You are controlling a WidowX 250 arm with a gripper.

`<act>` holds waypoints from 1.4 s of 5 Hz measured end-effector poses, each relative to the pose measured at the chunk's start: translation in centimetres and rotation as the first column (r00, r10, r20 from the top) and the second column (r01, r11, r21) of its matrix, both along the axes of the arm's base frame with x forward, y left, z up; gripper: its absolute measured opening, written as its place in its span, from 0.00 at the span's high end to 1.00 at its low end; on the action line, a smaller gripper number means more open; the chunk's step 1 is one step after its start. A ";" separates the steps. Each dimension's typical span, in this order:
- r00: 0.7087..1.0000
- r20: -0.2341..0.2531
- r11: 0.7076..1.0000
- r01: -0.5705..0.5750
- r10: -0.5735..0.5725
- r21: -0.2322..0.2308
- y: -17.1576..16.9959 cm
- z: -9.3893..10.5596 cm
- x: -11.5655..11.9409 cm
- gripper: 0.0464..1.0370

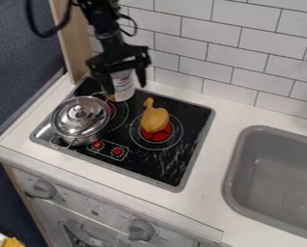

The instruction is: Moved the brown object from the top of the right burner in between the burner and sink

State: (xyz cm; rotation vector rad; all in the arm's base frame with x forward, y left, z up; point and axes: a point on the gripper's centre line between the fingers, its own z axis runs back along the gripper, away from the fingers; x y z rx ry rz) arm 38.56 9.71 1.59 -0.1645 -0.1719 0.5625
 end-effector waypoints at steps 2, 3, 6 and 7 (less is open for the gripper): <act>0.994 -0.089 0.998 0.061 -0.063 -0.017 -2.4 -4.0 3.7 0.04; 0.988 -0.129 0.996 0.088 -0.090 -0.026 -2.9 -5.3 4.1 0.04; 0.988 -0.124 0.995 0.095 -0.095 -0.004 -4.7 -5.5 2.0 0.37; 0.987 -0.125 0.995 0.105 -0.104 0.001 -5.1 -5.6 1.7 0.67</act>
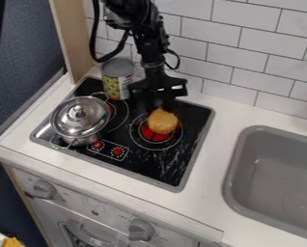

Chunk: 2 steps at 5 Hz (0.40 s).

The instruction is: Moved the brown object from the top of the right burner in between the burner and sink

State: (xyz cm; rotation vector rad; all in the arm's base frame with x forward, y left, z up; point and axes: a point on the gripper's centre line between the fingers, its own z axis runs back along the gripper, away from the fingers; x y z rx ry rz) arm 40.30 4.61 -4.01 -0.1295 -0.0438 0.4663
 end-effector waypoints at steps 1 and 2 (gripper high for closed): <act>1.000 -0.002 1.000 -0.001 0.001 0.006 0.1 0.0 0.0 0.73; 1.000 -0.021 1.000 0.024 -0.024 0.011 -0.2 0.1 -0.2 0.73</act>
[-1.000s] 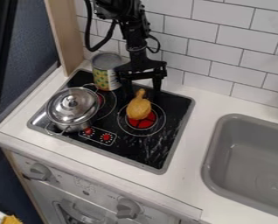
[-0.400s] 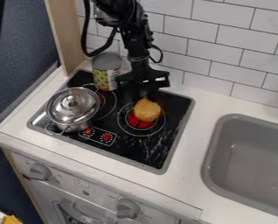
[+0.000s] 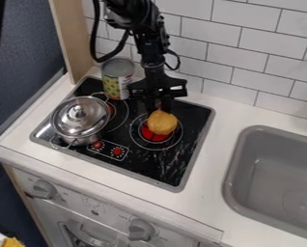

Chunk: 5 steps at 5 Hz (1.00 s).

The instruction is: Moved the brown object from the top of the right burner in between the burner and sink

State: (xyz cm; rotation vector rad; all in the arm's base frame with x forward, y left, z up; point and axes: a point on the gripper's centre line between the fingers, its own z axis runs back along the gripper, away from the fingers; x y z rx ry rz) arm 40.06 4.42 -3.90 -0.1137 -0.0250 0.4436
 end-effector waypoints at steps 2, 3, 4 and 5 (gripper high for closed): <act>0.993 0.083 0.997 0.079 -0.081 0.026 -2.1 3.6 0.9 0.73; 0.982 0.110 0.987 0.151 -0.156 0.051 -4.6 5.5 0.0 0.73; 0.972 0.138 0.981 0.189 -0.193 0.040 -6.1 6.7 -1.7 0.73; 0.958 0.102 0.964 0.265 -0.267 0.037 -7.9 5.6 -3.6 0.73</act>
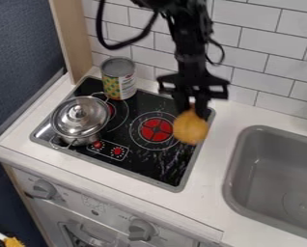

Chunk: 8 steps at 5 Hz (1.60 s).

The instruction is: Moved the brown object from the top of the right burner in between the burner and sink

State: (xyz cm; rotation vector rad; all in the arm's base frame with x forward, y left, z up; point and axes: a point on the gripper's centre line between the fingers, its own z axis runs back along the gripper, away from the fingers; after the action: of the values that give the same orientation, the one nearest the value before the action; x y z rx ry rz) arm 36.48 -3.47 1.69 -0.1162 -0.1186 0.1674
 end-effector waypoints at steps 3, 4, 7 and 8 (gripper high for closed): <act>0.991 -0.056 0.992 0.125 -0.124 0.025 -4.2 -4.6 -3.0 0.73; 0.986 -0.090 0.989 0.145 -0.142 0.023 -4.5 -6.2 -3.3 0.73; 0.989 -0.099 0.994 0.111 -0.109 0.019 -4.4 -6.1 -4.0 0.08; 0.989 -0.081 0.992 0.123 -0.121 0.018 -4.4 -4.2 -3.9 0.02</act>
State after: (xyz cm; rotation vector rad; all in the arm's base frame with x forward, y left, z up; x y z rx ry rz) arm 32.57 -7.89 -2.56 -0.0936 -0.0333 0.0481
